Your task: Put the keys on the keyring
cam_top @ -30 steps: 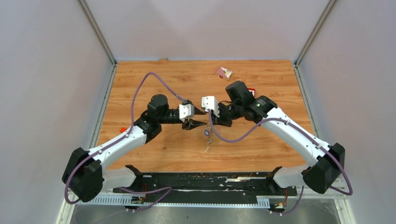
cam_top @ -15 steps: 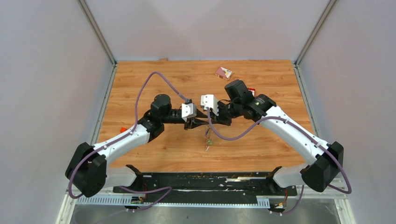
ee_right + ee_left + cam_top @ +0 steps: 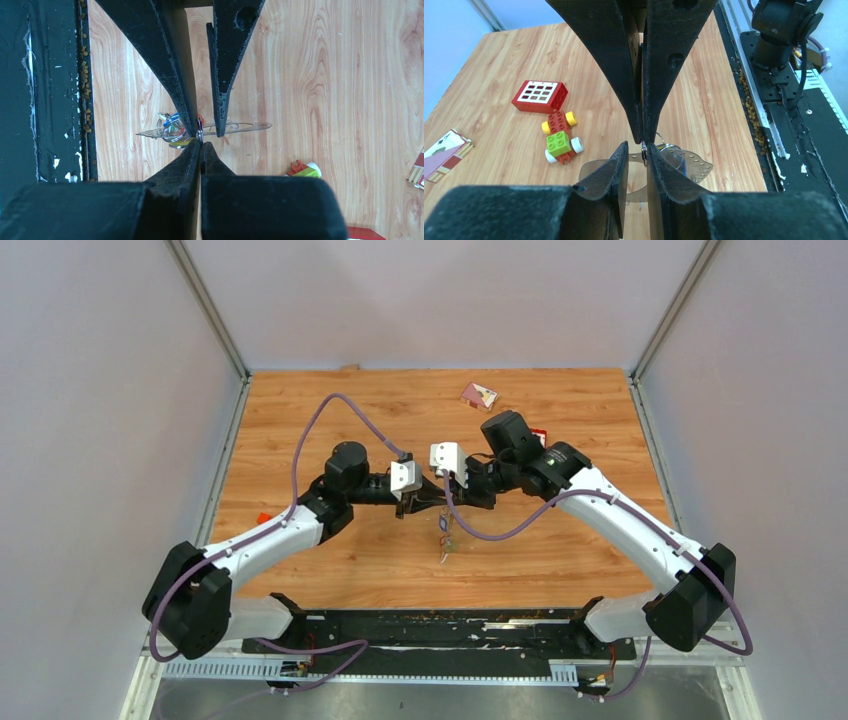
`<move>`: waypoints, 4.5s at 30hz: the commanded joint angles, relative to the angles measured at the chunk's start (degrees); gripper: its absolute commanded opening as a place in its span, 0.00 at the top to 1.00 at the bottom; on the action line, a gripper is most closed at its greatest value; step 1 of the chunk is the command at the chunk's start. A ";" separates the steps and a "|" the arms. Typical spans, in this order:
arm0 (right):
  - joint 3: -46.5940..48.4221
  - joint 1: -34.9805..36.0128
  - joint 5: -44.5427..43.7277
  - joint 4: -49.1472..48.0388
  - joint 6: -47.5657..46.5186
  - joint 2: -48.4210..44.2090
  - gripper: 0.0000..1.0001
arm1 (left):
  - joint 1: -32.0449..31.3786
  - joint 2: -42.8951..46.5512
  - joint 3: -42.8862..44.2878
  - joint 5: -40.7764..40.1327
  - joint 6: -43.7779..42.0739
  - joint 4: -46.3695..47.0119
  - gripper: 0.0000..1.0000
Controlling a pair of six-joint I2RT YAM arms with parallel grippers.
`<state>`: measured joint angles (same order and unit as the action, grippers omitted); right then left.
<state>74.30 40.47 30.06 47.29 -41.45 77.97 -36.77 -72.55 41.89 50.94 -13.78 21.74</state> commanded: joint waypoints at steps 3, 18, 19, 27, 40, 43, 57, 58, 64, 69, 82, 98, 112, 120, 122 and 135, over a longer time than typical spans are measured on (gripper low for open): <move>0.55 0.34 1.29 -3.17 0.93 -0.28 1.00 | -0.43 -0.27 0.79 1.14 0.75 2.04 0.76; -1.96 -0.39 1.42 -5.04 2.63 -1.18 0.80 | -0.33 3.38 -2.85 3.09 4.15 8.60 1.00; -2.82 -0.96 2.19 -5.63 2.87 -1.76 0.75 | -0.26 3.99 -3.67 3.08 4.95 10.19 1.00; -8.05 -2.57 10.94 -8.35 3.21 -4.59 0.57 | 0.17 4.55 -8.63 3.68 13.49 25.67 1.00; -8.03 -2.67 15.01 -8.12 1.73 -4.41 0.76 | 0.14 4.57 -9.36 4.94 14.20 26.08 1.00; -8.24 -2.59 14.78 -7.83 0.93 -3.91 0.84 | 0.14 4.69 -9.70 6.03 15.03 27.61 1.00; -7.81 -2.65 15.32 -7.64 -0.10 -5.69 0.64 | 0.18 5.33 -11.34 8.79 16.62 31.76 1.00; -7.96 -2.65 14.95 -7.98 -0.19 -6.52 0.62 | 0.15 5.37 -11.43 8.66 16.45 31.60 1.00; -8.90 -2.65 14.75 -9.39 -1.09 -11.45 0.60 | 0.19 5.44 -11.33 8.56 16.49 31.36 1.00; -8.92 -2.67 15.55 -10.83 -0.17 -11.70 0.64 | 0.13 4.99 -10.99 8.47 17.06 31.49 1.00; -10.95 -2.55 18.39 -13.32 0.67 -9.62 0.64 | 0.19 4.85 -10.96 6.60 17.91 31.79 1.00; -11.87 -2.43 18.93 -14.76 1.94 -8.36 0.80 | 0.34 4.74 -11.11 6.15 18.35 32.12 1.00; -9.26 -2.43 15.10 -12.36 0.56 -10.16 1.00 | 0.99 5.10 -11.31 6.01 15.24 28.71 1.00; -0.48 0.30 4.71 -0.20 -2.54 -5.82 1.00 | 1.00 6.07 -5.50 1.91 -1.32 6.36 0.85; 0.75 1.22 1.76 1.30 -2.67 -4.60 1.00 | 0.96 6.08 -4.71 0.57 -2.05 4.93 0.76; 3.50 3.36 -2.70 2.81 -1.25 -0.73 1.00 | 0.94 4.59 -4.26 1.91 0.76 7.55 0.60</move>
<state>74.54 43.31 28.23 50.78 -42.78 77.19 -35.94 -67.46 35.97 52.16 -13.41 27.42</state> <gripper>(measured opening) 0.020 0.397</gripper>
